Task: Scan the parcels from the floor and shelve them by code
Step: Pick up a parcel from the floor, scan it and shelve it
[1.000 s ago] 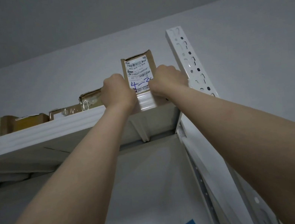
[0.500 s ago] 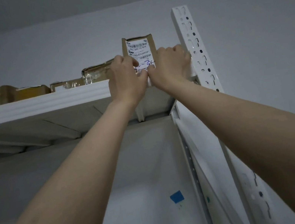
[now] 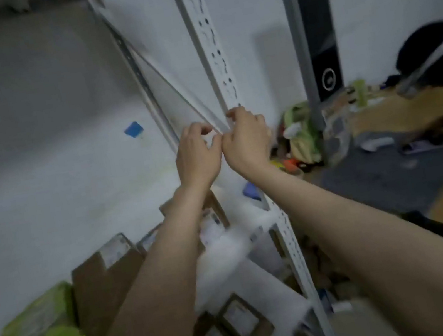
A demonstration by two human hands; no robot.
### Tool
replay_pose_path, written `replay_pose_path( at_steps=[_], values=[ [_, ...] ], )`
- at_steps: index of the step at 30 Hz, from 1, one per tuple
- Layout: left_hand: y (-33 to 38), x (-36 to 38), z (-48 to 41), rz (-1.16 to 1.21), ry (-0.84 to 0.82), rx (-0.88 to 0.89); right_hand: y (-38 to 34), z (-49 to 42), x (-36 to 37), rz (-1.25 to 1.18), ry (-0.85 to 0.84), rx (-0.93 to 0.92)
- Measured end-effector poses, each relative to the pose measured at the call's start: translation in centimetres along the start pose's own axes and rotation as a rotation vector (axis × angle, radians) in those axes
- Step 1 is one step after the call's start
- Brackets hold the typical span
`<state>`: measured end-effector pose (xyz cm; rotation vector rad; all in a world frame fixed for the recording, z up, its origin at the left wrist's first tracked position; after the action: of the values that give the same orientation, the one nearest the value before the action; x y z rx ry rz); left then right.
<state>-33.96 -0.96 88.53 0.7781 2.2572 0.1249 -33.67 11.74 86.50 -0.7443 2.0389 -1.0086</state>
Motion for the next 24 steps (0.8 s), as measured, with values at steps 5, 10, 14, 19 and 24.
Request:
replay_pose_path(
  at_steps=[5,10,14,19,24],
  values=[
    [2.4,18.4,17.8,0.168,-0.516,-0.166,22.5,10.9,-3.5,0.157,-0.043,0.461],
    [11.3,30.1,33.8,0.235,-0.965,-0.103,40.3,23.7,-11.4,0.245,0.021,0.831],
    [19.1,35.9,43.7,0.281,-1.199,-0.005,50.1,33.1,-17.6,0.352,0.031,1.043],
    [25.9,40.4,54.4,0.284,-1.388,0.121,59.4,42.9,-24.6,0.366,0.095,1.275],
    [31.5,44.2,64.0,0.228,-1.525,0.243,66.6,53.7,-32.4,0.388,0.193,1.528]
  ],
)
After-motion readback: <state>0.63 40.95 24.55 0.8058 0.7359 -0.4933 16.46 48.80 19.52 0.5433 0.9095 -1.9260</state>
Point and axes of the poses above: each hand's wrist, its own z-axis away from the middle knuckle, its own x-axis out of the palm, y = z × x, the point moved 8 cm from there along -z, towards the middle knuckle, and after that the axes turned 11 degrees about x, right-handed, at the moved point
